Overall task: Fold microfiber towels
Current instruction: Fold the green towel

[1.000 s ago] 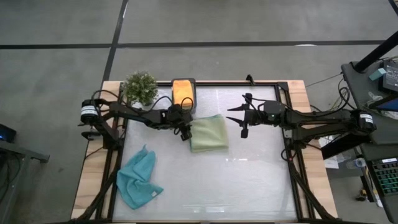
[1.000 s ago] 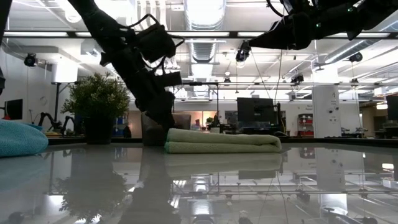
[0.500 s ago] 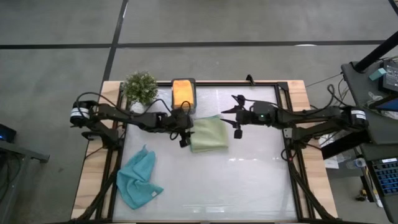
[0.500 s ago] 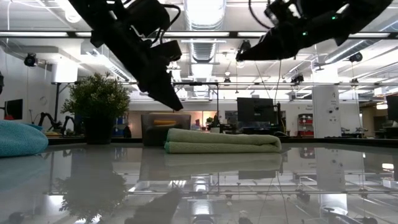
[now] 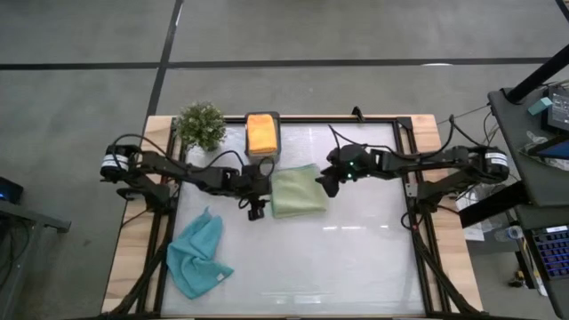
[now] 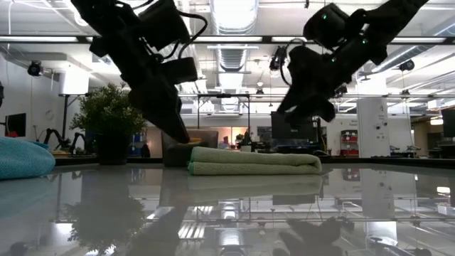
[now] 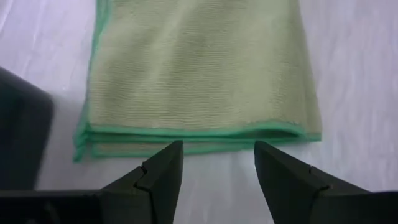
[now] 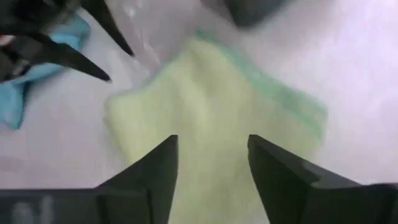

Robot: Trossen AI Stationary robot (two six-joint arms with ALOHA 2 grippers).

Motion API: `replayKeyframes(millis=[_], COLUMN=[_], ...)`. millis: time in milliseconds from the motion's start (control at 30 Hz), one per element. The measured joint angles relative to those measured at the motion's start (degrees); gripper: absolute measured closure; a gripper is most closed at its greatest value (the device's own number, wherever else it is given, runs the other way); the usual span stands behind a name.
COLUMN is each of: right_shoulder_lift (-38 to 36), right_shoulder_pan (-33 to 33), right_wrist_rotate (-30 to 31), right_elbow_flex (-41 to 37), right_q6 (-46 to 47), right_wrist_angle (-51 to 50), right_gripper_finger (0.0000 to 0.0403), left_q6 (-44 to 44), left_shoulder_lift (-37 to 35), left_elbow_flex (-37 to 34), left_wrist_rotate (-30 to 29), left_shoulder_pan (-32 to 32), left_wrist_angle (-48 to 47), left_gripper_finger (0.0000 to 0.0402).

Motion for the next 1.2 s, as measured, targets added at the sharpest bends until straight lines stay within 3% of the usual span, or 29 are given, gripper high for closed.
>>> replayKeyframes(millis=[200,467,667,967,1200], right_shoulder_lift=[1.12,6.54,12.09,17.17,18.00], right_shoulder_pan=[-0.35,-0.35,-0.35,-0.35,-0.35], right_wrist_rotate=[-0.07,-0.51,-0.56,-7.35,-7.54], right_elbow_flex=[-0.52,-0.90,-0.92,-0.90,-0.91], right_q6=[7.07,9.85,8.91,8.79,9.84], right_wrist_angle=[-5.98,-5.87,-4.42,7.94,9.45], right_gripper_finger=[0.0181,0.0167,0.0170,0.0174,0.0223], left_q6=[-1.48,-1.57,-1.53,-2.85,-3.15], left_shoulder_lift=[0.02,0.24,0.24,0.24,0.24], left_elbow_flex=[-2.86,-6.06,-6.23,-8.14,-10.91], left_wrist_rotate=[0.20,0.39,0.44,1.93,2.60], left_shoulder_pan=[-0.21,-0.49,-0.45,-0.43,-0.43], left_wrist_angle=[1.18,7.07,7.15,8.94,13.73], left_gripper_finger=[0.0219,0.0219,0.0219,0.0219,0.0219])
